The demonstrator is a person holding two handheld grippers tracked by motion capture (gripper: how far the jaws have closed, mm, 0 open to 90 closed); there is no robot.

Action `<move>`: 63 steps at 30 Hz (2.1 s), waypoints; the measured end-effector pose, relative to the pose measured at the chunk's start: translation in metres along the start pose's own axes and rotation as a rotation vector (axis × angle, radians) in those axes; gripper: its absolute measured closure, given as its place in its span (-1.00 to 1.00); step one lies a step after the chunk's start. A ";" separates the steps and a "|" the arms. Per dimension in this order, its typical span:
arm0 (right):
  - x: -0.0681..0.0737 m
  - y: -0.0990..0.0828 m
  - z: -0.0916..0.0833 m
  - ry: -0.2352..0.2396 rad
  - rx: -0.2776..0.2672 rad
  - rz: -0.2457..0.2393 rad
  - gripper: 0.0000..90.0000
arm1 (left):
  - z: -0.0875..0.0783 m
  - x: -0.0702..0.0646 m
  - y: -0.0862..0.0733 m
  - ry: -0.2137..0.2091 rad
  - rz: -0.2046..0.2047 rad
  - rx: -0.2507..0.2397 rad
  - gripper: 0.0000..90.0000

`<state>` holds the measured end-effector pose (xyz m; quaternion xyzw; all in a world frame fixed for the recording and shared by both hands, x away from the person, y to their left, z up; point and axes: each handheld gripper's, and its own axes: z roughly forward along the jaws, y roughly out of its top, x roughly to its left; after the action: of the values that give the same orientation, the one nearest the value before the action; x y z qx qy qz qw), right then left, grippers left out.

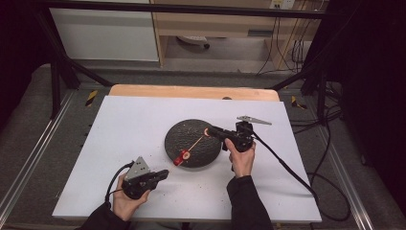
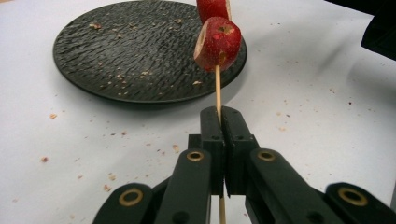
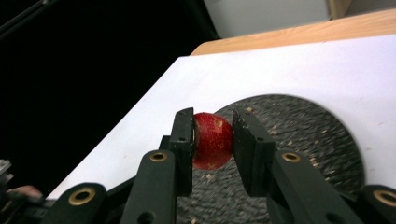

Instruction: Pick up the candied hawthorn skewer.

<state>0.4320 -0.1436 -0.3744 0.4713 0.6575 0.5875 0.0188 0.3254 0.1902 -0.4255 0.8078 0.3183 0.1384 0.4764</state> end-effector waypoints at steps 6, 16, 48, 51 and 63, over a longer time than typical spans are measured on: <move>-0.012 0.001 0.013 -0.067 0.030 -0.008 0.58 | -0.007 0.010 0.000 0.028 -0.033 -0.014 0.96; -0.028 -0.030 0.058 -0.146 0.196 -0.019 0.57 | -0.008 0.019 -0.001 0.053 -0.063 -0.003 0.96; 0.014 -0.040 0.021 -0.024 0.173 -0.148 -0.87 | 0.001 0.010 0.002 0.040 -0.051 0.020 0.96; 0.018 -0.043 0.019 -0.019 0.178 -0.156 -0.88 | 0.003 0.007 0.003 0.035 -0.046 0.021 0.96; 0.024 -0.055 0.020 0.024 0.168 -0.150 -0.65 | 0.015 -0.007 0.005 0.014 -0.018 0.036 0.96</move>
<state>0.3975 -0.1052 -0.4110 0.4135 0.7382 0.5327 0.0153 0.3295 0.1737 -0.4276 0.8122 0.3314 0.1340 0.4610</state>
